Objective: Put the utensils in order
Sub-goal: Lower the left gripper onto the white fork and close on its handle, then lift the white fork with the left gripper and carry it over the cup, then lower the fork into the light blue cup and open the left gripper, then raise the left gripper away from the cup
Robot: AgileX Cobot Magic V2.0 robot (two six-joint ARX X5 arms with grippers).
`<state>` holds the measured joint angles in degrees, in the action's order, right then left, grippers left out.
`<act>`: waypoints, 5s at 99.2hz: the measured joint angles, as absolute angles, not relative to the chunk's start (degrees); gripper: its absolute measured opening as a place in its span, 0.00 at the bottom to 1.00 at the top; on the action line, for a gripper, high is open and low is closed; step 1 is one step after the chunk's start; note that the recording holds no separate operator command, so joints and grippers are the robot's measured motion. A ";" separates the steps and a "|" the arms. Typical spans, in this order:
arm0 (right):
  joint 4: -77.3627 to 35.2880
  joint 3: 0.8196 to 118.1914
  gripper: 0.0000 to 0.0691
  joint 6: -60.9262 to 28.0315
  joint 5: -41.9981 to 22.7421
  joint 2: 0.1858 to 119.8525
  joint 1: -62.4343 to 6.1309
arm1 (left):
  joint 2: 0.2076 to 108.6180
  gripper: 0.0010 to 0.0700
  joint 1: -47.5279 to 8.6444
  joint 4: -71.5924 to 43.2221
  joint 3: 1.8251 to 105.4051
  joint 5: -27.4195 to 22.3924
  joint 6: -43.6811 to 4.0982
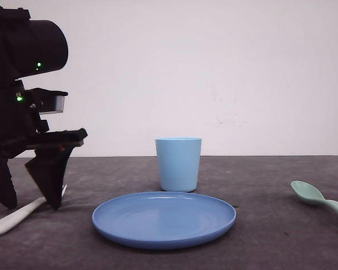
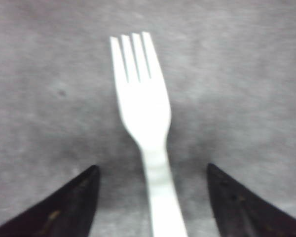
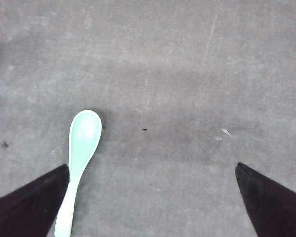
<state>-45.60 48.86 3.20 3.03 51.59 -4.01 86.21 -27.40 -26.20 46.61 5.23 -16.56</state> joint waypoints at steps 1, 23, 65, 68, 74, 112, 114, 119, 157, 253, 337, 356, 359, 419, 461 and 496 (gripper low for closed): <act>-45.60 48.86 0.98 3.20 3.03 51.59 -4.01 | 86.24 0.53 -27.42 -26.20 46.61 5.32 -16.58; -45.60 48.86 0.98 3.20 3.03 51.59 -4.01 | 86.74 0.46 -28.51 -25.69 46.61 6.63 -16.84; -45.60 48.86 0.98 3.20 3.03 51.59 -4.01 | 88.14 0.14 -29.65 -25.41 47.72 6.68 -17.19; -45.60 48.86 0.98 3.20 3.03 51.59 -4.01 | 88.14 0.11 -29.67 -25.41 47.72 6.61 -17.19; -45.60 48.86 0.98 3.20 3.03 51.59 -4.01 | 88.16 0.09 -29.91 -25.41 47.72 6.61 -17.15; -45.60 48.86 0.98 3.20 3.03 51.59 -4.01 | 87.61 0.05 -29.91 -25.91 47.68 6.87 -15.88; -45.63 48.86 0.98 3.20 3.03 51.59 -4.01 | 87.46 0.05 -29.91 -26.06 47.62 7.01 -15.88; -45.60 48.86 0.98 3.20 3.03 51.59 -4.01 | 86.85 0.05 -29.91 -26.81 47.37 7.49 -15.84; -45.63 48.86 0.98 3.20 3.03 51.59 -4.01 | 74.85 0.05 -29.87 -24.43 46.87 6.98 -15.73; -45.78 48.86 0.98 3.20 3.03 51.59 -4.01 | 84.18 0.05 -35.92 34.79 47.62 -4.58 -11.16; -48.29 48.86 0.98 3.20 3.03 51.59 -4.01 | 104.68 0.05 -35.94 53.15 48.10 -6.15 -3.68; -48.31 48.86 0.98 3.20 3.03 51.59 -4.01 | 106.65 0.05 -35.94 52.93 48.12 -6.24 -2.76; -48.29 48.86 0.98 3.20 3.03 51.59 -4.01 | 106.91 0.05 -35.94 52.77 48.12 -6.24 -2.57; -48.29 48.86 0.98 3.20 3.03 51.59 -4.01 | 107.61 0.05 -36.14 51.27 48.16 -6.37 0.03; -48.16 48.86 0.98 3.20 3.03 51.59 -4.01 | 107.63 0.37 -36.14 51.66 48.16 -6.37 0.40; -46.52 48.86 0.98 3.20 4.03 51.59 -4.01 | 96.95 0.38 -36.14 47.33 48.16 -6.35 -0.97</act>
<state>-46.52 48.86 3.20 4.03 51.59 -4.01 96.95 -36.14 47.33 48.16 -6.35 -0.97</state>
